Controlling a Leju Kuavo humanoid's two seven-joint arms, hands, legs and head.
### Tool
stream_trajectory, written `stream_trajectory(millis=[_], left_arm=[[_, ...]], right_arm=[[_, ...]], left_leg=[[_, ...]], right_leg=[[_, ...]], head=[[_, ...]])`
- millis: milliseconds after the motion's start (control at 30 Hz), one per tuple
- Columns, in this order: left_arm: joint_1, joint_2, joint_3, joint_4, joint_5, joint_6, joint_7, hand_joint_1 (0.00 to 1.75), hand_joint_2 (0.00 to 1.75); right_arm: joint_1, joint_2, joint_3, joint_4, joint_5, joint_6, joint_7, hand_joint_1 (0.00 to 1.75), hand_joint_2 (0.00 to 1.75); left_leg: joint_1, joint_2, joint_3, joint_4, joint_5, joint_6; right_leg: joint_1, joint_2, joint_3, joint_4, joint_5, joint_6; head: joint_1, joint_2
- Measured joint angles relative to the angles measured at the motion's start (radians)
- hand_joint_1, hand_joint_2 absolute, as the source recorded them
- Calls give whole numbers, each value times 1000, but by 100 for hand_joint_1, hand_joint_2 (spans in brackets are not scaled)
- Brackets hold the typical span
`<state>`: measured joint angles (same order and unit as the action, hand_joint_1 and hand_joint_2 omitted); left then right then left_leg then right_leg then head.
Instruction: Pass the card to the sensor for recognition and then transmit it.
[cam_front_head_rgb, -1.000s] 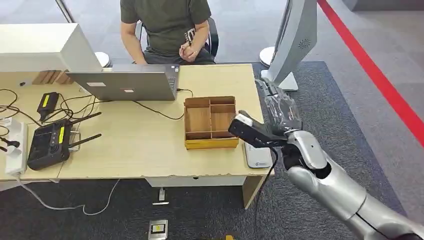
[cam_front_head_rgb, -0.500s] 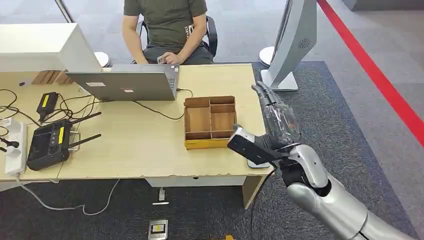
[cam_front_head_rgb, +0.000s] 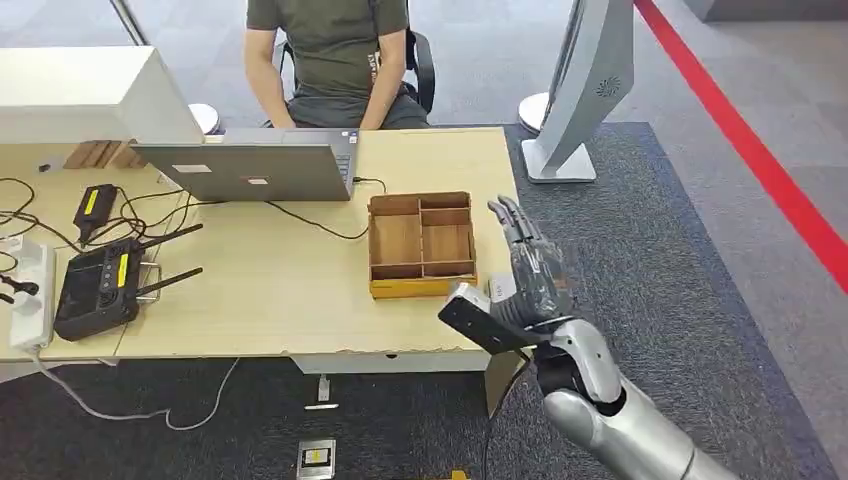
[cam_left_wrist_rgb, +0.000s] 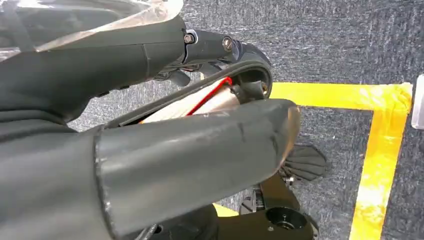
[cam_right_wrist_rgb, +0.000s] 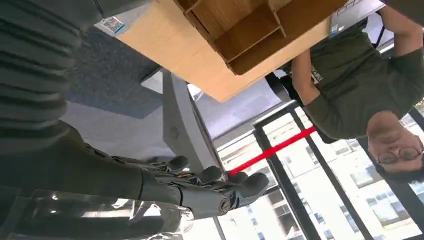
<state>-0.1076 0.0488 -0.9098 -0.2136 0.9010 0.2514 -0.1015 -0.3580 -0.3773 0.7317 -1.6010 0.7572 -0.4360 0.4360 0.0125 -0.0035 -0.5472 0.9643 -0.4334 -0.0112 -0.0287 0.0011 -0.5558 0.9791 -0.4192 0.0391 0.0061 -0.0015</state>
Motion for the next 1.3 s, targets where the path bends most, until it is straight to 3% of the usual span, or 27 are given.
stream_trajectory(millis=[367, 533, 700, 1300], left_arm=[[0, 0, 0, 0, 3, 2, 0, 0, 0], [-2, 0, -1, 0, 3, 2, 5, 0, 0], [-5, -1, -2, 0, 5, 2, 7, 0, 0], [-11, -2, -18, 0, 22, 0, 10, 0, 0]], right_arm=[[6, 44, -11, 65, 73, -2, 7, 0, 175], [5, 66, -15, 104, 416, 10, 77, 0, 175], [1, 90, -21, 139, 565, 81, 100, 0, 175], [-57, 155, -20, 242, 643, 221, 102, 0, 175]], left_leg=[[0, 0, 0, 0, 0, 0], [0, 0, 0, 0, 0, 0], [0, 0, 0, 0, 0, 0], [0, 0, 0, 0, 0, 0]], right_leg=[[0, 0, 0, 0, 0, 0], [0, 0, 0, 0, 0, 0], [0, 0, 0, 0, 0, 0], [0, 0, 0, 0, 0, 0]], head=[[0, 0], [0, 0], [0, 0], [0, 0]])
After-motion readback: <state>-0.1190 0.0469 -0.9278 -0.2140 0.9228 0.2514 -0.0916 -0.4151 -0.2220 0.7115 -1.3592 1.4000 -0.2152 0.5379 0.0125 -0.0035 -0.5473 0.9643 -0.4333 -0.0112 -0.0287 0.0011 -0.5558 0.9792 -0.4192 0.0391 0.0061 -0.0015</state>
